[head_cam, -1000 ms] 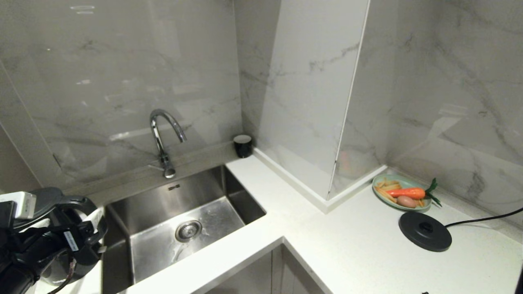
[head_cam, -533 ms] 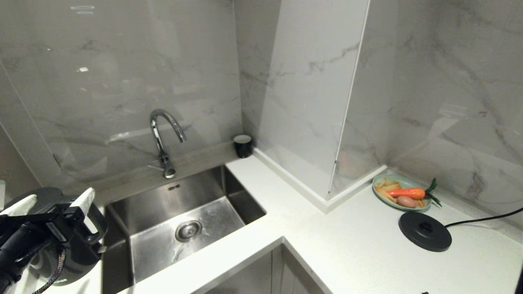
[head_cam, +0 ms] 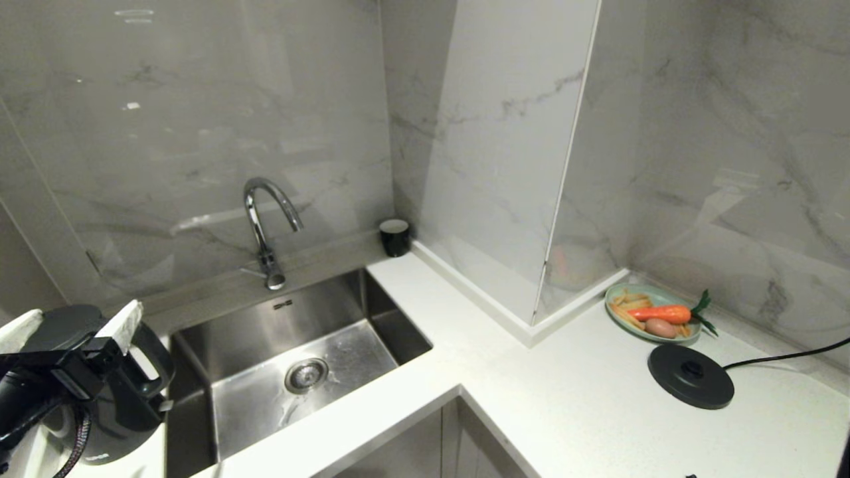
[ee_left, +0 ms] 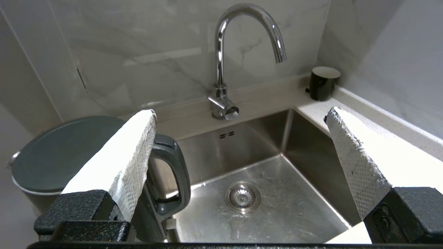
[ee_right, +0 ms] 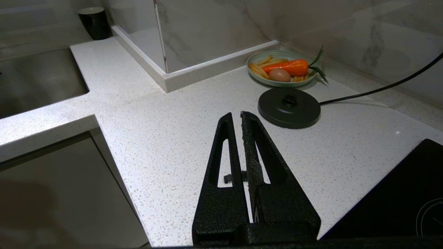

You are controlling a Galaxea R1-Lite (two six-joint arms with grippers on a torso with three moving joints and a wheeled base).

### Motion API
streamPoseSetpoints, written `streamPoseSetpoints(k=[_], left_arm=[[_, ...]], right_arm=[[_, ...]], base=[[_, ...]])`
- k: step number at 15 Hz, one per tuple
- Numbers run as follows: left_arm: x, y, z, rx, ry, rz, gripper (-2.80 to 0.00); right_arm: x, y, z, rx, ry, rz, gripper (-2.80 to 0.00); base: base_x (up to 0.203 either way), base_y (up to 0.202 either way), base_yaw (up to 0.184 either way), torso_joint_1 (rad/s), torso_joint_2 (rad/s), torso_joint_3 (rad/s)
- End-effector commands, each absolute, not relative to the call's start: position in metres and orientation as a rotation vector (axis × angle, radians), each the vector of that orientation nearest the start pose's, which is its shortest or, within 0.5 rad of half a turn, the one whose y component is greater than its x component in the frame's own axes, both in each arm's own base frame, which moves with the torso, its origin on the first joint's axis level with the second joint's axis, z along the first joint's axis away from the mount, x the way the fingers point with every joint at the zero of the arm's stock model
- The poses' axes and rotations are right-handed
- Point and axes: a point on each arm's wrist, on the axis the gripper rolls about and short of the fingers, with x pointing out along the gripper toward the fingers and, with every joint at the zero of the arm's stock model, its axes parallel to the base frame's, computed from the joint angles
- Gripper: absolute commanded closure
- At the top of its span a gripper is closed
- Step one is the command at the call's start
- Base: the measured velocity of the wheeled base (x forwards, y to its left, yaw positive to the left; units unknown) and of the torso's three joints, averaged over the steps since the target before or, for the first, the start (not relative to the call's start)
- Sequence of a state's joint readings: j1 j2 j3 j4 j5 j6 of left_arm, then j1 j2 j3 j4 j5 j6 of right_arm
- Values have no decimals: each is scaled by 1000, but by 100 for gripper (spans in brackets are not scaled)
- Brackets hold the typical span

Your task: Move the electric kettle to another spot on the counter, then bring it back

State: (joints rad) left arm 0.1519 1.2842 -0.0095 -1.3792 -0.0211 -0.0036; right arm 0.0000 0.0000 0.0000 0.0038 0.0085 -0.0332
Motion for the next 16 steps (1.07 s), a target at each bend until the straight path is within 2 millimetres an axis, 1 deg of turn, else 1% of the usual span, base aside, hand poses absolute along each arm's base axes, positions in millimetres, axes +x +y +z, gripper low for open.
streamPoseSetpoints(k=[1,5,7,11,16], left_arm=[[132,19,161,9,-158,127,-280],[123,17,167,36,-197,120,-280],[115,16,172,43,-223,120,-280],[88,11,193,44,-247,99,-280],[41,2,206,35,-152,21,-280]], right_arm=[[-23,0,75,-34,4,9,0],[-23,0,75,-34,4,9,0],[-23,0,75,-34,4,9,0],[-23,0,75,-34,4,9,0],[-23,0,75,-34,4,9,0]], base=[[0,0,0,0,0,0],[0,0,0,0,0,0],[0,0,0,0,0,0],[0,0,0,0,0,0],[0,0,0,0,0,0]])
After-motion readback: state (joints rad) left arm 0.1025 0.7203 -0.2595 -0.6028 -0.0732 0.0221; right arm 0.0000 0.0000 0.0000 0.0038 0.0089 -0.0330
